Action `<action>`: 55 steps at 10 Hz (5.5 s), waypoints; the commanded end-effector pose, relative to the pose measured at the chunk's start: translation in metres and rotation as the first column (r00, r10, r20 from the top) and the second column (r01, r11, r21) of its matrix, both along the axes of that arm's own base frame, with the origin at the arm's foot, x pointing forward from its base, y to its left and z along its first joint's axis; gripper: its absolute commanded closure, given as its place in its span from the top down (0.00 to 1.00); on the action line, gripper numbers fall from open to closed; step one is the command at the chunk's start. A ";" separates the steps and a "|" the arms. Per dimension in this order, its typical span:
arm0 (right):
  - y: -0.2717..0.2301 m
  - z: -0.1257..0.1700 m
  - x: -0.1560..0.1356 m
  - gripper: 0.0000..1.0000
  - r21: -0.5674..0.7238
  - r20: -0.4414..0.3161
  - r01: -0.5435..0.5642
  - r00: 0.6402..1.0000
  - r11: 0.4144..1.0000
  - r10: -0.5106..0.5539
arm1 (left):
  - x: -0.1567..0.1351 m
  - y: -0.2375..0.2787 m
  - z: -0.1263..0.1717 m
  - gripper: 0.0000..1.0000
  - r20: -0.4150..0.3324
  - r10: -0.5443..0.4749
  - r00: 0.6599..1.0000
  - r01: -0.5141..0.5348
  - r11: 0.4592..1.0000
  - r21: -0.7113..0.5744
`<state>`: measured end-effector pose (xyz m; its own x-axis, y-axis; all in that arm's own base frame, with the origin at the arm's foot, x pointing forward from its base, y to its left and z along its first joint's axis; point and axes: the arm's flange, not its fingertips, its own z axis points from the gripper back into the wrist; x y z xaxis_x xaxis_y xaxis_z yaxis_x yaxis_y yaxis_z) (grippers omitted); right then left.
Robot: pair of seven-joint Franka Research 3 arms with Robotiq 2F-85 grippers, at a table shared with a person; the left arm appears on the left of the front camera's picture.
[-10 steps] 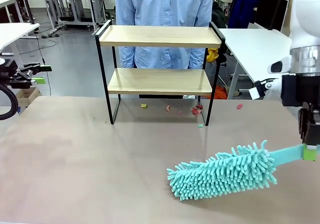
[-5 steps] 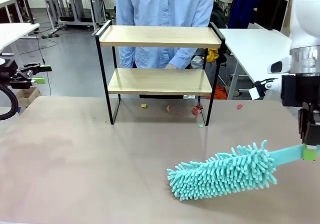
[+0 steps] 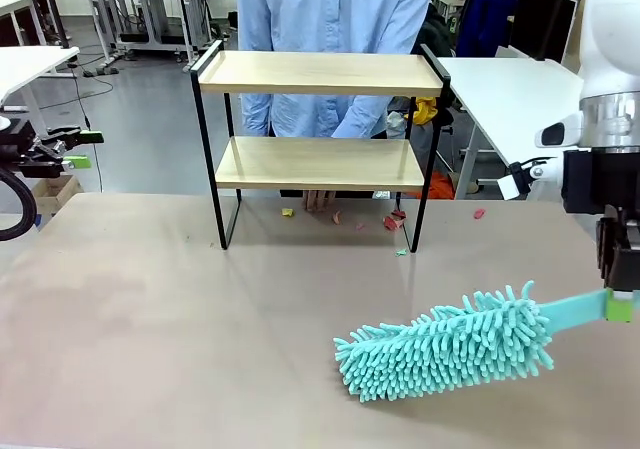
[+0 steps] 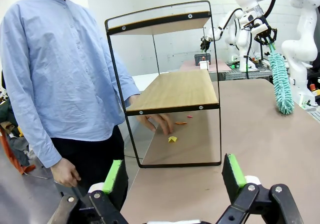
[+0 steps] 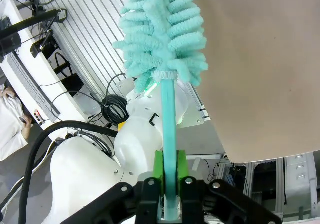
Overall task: Clean the shelf.
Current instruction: Clean the specific section of the Shelf indicated by the human with the Duster.
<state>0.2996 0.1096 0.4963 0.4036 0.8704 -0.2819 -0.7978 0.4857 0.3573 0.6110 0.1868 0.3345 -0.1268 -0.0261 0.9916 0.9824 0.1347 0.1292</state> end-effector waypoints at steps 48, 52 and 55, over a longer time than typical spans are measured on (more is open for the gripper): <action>0.423 -0.123 0.121 0.13 0.163 0.316 0.869 0.403 0.468 -0.859 | -0.001 -0.001 0.004 1.00 0.004 -0.001 1.000 0.001 1.000 0.001; 0.435 -0.130 0.119 0.13 0.306 0.405 0.855 0.281 0.419 -0.870 | -0.001 -0.001 0.004 1.00 0.004 -0.001 1.000 0.001 1.000 0.001; 0.385 -0.131 0.130 0.13 0.243 0.430 0.887 0.264 0.392 -0.863 | -0.001 -0.001 0.004 1.00 0.004 -0.001 1.000 0.001 1.000 0.001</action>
<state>0.4333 0.5239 0.3606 0.9884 -0.0586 0.1400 0.0439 0.9934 0.1062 0.6109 0.1868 0.3341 -0.1260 -0.0257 0.9917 0.9825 0.1348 0.1283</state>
